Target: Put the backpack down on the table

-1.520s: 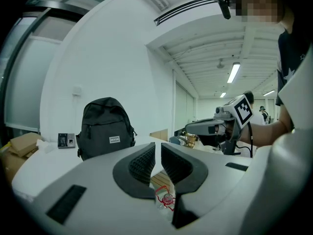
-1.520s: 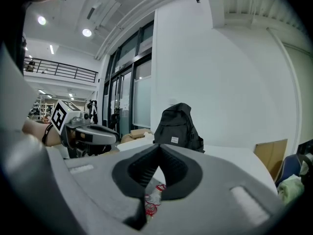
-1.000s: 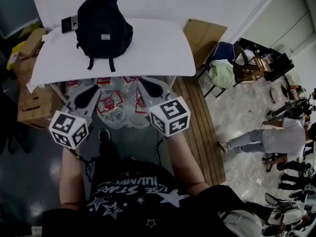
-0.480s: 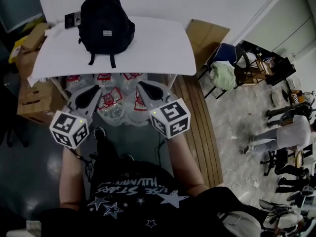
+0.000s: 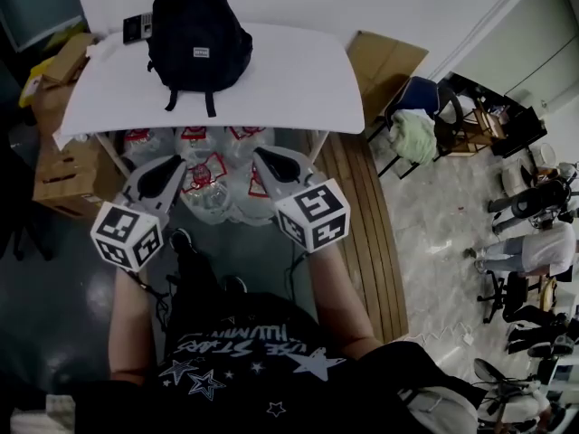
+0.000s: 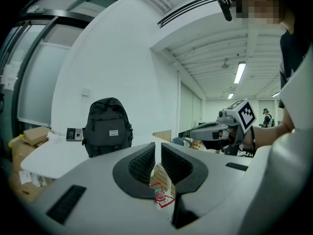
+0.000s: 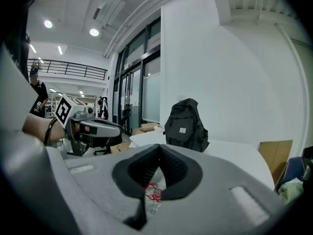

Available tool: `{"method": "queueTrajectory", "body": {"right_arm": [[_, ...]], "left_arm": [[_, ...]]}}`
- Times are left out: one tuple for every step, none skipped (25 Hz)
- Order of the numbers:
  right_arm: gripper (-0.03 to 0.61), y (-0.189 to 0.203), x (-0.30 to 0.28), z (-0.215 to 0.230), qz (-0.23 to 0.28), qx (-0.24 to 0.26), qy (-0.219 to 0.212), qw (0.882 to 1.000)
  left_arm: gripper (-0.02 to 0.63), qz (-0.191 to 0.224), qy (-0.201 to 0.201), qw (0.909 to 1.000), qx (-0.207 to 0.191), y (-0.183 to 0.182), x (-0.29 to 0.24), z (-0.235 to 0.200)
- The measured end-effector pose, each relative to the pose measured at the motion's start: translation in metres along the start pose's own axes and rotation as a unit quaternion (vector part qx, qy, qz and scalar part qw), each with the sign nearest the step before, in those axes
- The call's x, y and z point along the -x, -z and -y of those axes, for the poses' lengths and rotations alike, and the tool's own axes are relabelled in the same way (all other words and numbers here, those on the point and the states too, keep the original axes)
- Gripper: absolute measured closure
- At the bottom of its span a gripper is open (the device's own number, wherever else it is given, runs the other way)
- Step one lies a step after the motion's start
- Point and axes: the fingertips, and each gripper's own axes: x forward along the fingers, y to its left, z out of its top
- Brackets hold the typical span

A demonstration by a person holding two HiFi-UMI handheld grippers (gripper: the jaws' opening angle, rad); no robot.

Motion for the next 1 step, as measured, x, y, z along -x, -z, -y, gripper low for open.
{"method": "queueTrajectory", "body": {"right_arm": [[0.578, 0.0003, 0.0000, -0.0004, 0.000, 0.001, -0.001, 1.000]], "left_arm": [[0.569, -0.001, -0.001, 1.0000, 0.001, 0.0009, 0.0005, -0.0001]]}}
